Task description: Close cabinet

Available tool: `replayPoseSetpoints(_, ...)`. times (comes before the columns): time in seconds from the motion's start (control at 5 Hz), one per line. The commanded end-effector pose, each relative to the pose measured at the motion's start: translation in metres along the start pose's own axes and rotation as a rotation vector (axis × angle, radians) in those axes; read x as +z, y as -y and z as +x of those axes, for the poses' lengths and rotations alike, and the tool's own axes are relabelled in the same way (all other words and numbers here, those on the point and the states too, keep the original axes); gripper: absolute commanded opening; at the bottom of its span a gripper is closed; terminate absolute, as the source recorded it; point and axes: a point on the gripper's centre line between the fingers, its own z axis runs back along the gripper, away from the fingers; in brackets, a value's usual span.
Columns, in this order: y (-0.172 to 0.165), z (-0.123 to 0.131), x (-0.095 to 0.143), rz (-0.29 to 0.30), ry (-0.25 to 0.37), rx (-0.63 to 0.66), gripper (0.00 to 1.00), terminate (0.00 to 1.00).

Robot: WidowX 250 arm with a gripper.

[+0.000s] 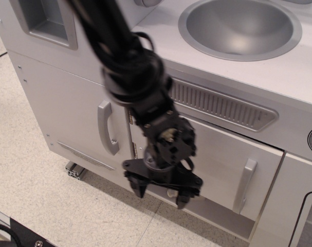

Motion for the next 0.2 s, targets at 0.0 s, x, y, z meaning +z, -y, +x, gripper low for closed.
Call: replayPoseSetpoints(0.0, 0.0006, 0.0141, 0.0145, -0.014, 0.038, -0.005, 1.00, 1.00)
